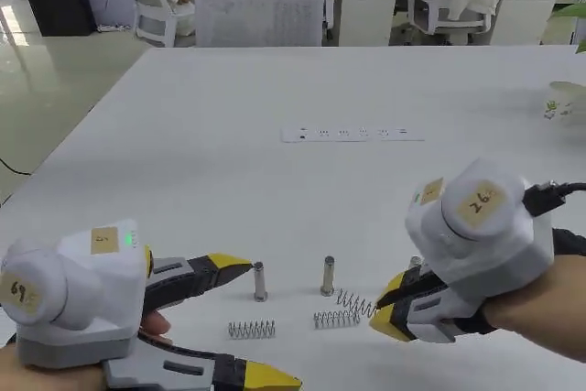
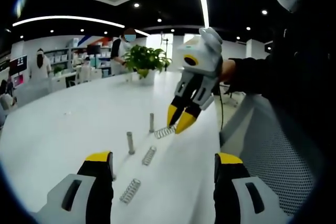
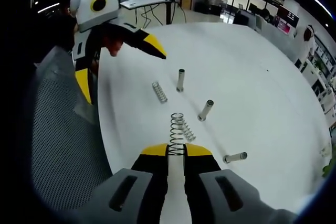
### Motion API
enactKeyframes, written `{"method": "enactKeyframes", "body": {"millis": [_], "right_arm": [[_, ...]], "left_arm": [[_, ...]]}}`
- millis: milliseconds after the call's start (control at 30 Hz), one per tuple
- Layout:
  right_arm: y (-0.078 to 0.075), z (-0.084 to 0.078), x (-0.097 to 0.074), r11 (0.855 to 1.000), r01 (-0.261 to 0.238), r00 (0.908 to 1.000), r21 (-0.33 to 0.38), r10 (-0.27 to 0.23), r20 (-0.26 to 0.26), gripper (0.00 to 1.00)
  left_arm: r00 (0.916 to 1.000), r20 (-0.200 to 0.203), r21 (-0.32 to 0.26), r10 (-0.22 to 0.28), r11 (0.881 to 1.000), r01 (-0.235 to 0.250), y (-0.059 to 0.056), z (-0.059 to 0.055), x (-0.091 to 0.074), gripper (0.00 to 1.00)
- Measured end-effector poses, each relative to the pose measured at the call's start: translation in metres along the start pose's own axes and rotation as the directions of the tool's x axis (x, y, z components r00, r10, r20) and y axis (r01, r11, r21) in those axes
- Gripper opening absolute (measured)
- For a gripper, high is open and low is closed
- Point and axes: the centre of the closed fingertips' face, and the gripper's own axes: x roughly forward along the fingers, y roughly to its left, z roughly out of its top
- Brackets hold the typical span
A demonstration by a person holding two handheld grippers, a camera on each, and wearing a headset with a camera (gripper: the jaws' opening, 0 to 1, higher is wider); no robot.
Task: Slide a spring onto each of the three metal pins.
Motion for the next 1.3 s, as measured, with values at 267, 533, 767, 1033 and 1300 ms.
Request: {"method": "enactKeyframes", "body": {"millis": [267,533,767,1033,1300], "right_arm": [[0.004,0.006,-0.005,1.000,-0.006,1.0000,-0.013,0.006,0.007,0.08],[0.009,0.018,-0.014,0.999,-0.027,0.9992,-0.020,0.027,0.030,0.08],[0.015,0.023,-0.016,0.998,-0.050,0.9984,-0.044,0.051,0.025,0.08],[0.022,0.023,-0.017,0.995,-0.071,0.9973,-0.070,0.072,0.009,0.08],[0.025,0.026,-0.017,0.992,-0.085,0.9963,-0.094,0.086,0.001,0.08]], "left_arm": [[0.9997,0.019,0.009,-0.015,1.000,0.015,0.000,0.016,0.002,0.73],[0.9995,0.008,0.039,-0.029,0.999,0.029,-0.007,0.025,0.008,0.70],[0.9990,0.016,0.066,-0.042,0.997,0.041,-0.014,0.035,0.011,0.68],[0.9987,0.025,0.068,-0.045,0.997,0.043,-0.017,0.035,0.016,0.65],[0.9984,0.021,0.072,-0.053,0.996,0.052,-0.019,0.029,0.019,0.58]]}}
